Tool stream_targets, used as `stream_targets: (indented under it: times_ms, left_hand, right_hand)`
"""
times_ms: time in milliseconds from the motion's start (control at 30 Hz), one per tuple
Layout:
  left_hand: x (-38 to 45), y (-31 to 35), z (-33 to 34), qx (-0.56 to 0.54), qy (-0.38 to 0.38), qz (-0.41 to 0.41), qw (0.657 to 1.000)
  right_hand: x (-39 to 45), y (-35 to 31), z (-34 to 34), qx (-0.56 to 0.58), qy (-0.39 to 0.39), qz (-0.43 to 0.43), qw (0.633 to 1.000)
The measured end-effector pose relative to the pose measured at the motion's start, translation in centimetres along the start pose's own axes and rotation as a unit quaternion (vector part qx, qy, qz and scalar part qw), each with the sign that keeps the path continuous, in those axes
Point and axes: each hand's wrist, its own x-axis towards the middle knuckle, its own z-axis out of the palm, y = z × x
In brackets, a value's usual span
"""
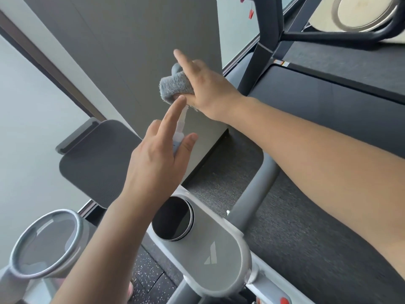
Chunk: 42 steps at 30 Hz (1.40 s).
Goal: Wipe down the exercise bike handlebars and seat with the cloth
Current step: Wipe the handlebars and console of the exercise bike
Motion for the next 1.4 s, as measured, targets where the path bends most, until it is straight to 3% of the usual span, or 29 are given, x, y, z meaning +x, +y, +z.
stream_targets:
  times_ms: [200, 367, 567, 800, 1067, 1167, 1300, 1400]
  left_hand:
    - [-0.4, 1.1, -0.1, -0.011, 0.003, 0.011, 1.000]
    - [-1.2, 2.4, 0.0, -0.006, 0.004, 0.021, 1.000]
    - [-2.8, 3.8, 0.6, -0.008, -0.003, 0.029, 1.000]
    - [-4.6, 4.9, 0.6, -0.002, 0.002, 0.042, 0.999]
    - [-7.1, 5.1, -0.3, 0.002, 0.015, 0.029, 0.999]
    - [-8.3, 5.1, -0.8, 0.002, 0.026, 0.021, 0.999]
    - [-9.7, 4.9, -1.6, 0.012, 0.038, 0.004, 0.999]
    - [-10.5, 4.7, -2.0, 0.012, 0.044, -0.004, 0.999]
  right_hand:
    - [-4.6, 2.9, -0.5, -0.046, -0.116, 0.121, 0.985]
    - [-8.4, 4.0, -2.6, -0.019, -0.197, 0.203, 0.959]
    - [-14.9, 3.2, -3.2, 0.028, -0.172, 0.257, 0.951]
    - [-19.9, -0.2, -1.3, -0.014, -0.120, 0.200, 0.972]
    - [-24.1, -5.5, 1.0, -0.049, -0.073, -0.001, 0.996]
    - [-23.5, -3.9, 1.6, -0.031, -0.038, 0.009, 0.999]
    - [-21.0, -1.0, 1.2, -0.031, 0.041, 0.099, 0.994]
    - [-21.7, -2.3, 1.9, -0.030, 0.052, -0.003, 0.998]
